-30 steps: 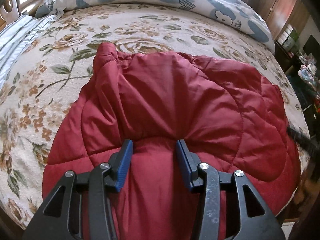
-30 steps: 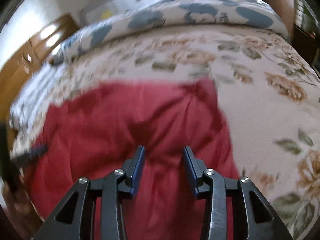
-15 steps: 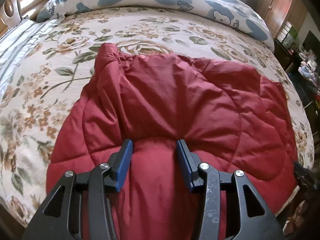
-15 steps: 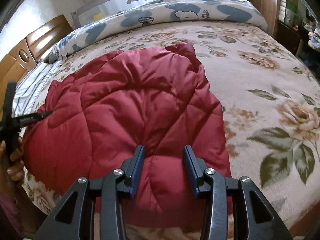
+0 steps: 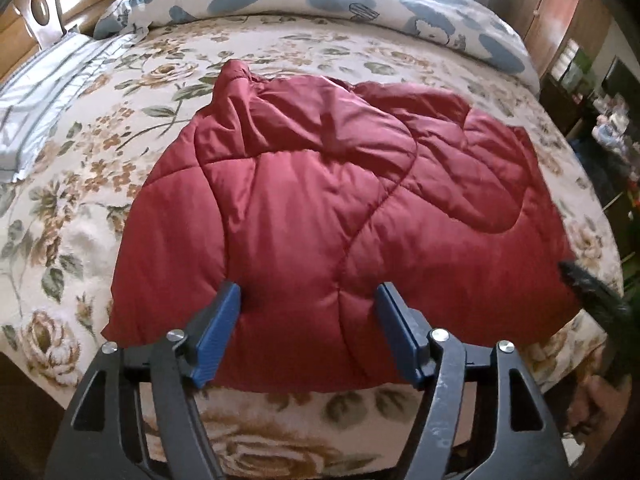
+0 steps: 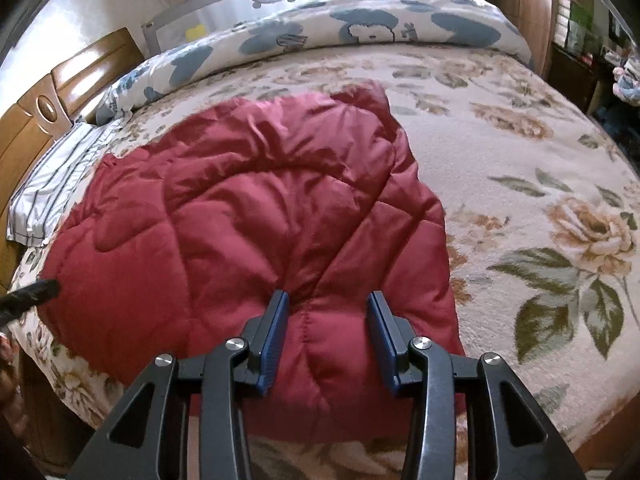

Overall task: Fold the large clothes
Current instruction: 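Open both tools and push the folded coat into a neat bundle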

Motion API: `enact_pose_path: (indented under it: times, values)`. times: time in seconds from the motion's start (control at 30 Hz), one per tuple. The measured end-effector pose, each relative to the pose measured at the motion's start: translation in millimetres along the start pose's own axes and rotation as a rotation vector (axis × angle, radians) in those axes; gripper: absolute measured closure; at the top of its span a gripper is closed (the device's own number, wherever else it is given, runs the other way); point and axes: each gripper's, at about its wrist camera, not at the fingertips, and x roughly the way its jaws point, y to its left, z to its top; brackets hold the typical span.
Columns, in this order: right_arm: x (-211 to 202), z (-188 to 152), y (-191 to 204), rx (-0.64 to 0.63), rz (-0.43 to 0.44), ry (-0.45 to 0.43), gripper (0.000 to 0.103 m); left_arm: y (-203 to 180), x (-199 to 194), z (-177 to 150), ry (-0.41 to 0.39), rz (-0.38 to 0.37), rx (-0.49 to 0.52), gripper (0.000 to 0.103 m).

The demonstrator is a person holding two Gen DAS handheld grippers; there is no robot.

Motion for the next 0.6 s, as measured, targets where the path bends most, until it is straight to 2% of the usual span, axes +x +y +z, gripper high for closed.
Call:
enact_pose_path:
  times: [0.07, 0.1, 0.13, 0.2, 0.3, 0.47, 0.6]
  values:
    - [-12.9, -1.3, 15.2, -0.035, 0.038, -0.019, 0.059, -3.3, -3.2, 0.8, -0.002, -0.007, 0.008, 0.034]
    - [-15.7, -1.0, 22.5, -0.052, 0.056, -0.021, 0.055, -5.7, -3.9, 2.6, 0.001, -0.017, 0.012, 0.034]
    - [-16.6, -0.7, 31.6, -0.076, 0.072, -0.018, 0.052, -8.3, -2.7, 3.8, 0.006, -0.014, 0.020, 0.032]
    - [-13.9, -0.4, 50.7, -0.123, 0.097, -0.013, 0.051, -13.7, 2.0, 4.2, 0.015, 0.000, 0.038, 0.027]
    - [4.6, 0.0, 67.5, -0.167, 0.073, 0.024, 0.051, -19.8, 13.9, 3.2, 0.040, 0.030, 0.059, 0.023]
    - [28.9, 1.2, 61.0, -0.155, 0.043, 0.058, 0.049, -18.9, 30.7, 0.0, 0.065, 0.032, 0.064, 0.019]
    - [41.1, 3.2, 46.1, -0.108, 0.056, 0.067, 0.049, -22.0, 38.0, 0.7, 0.068, 0.046, 0.071, 0.016]
